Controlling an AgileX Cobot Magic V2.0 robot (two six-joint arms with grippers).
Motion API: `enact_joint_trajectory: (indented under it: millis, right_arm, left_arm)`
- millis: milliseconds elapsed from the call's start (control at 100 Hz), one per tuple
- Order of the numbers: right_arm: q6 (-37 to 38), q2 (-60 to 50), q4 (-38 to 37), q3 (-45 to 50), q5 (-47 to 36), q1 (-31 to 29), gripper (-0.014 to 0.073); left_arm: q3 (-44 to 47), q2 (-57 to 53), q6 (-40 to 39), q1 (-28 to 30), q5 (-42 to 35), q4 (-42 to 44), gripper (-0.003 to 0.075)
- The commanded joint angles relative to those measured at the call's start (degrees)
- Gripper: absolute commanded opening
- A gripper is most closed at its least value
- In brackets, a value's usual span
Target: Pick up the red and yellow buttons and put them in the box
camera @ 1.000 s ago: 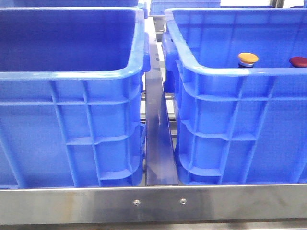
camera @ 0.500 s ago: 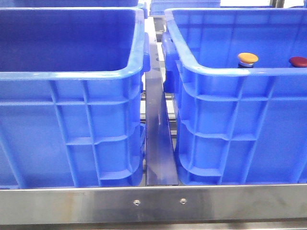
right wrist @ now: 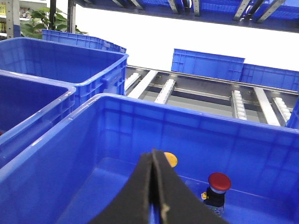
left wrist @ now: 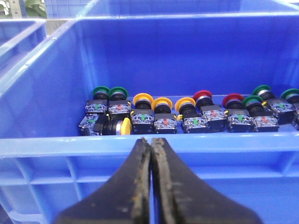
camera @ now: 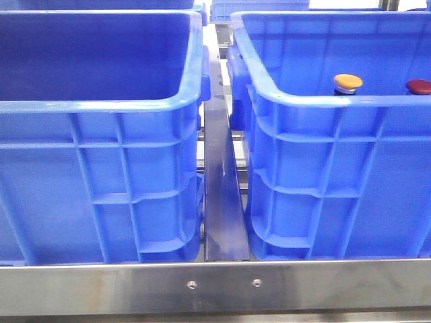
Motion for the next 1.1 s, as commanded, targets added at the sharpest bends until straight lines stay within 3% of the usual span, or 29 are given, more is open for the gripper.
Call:
enact_joint_trajectory:
  millis: [0,800,1090]
  right_arm:
    - [-0.21,0.42,1.43,-1.55,0.5,-0.23,-0.0067]
    - [-0.21,0.42,1.43,-1.55,0.75,-0.23,-0.0067]
    - [-0.54,0.42,1.38,-1.55,-1.54,4.48,-0.0067]
  left_arm:
    - [2.75,-1.89,-0.46,0.2,-5.53,-0.33,-0.0019]
    - [2.75,-1.89,-0.46,0.08,-5.53,-0.33,-0.0019]
    - [2.75,-1.89,-0.46,0.08,-5.53,-0.33,-0.0019]
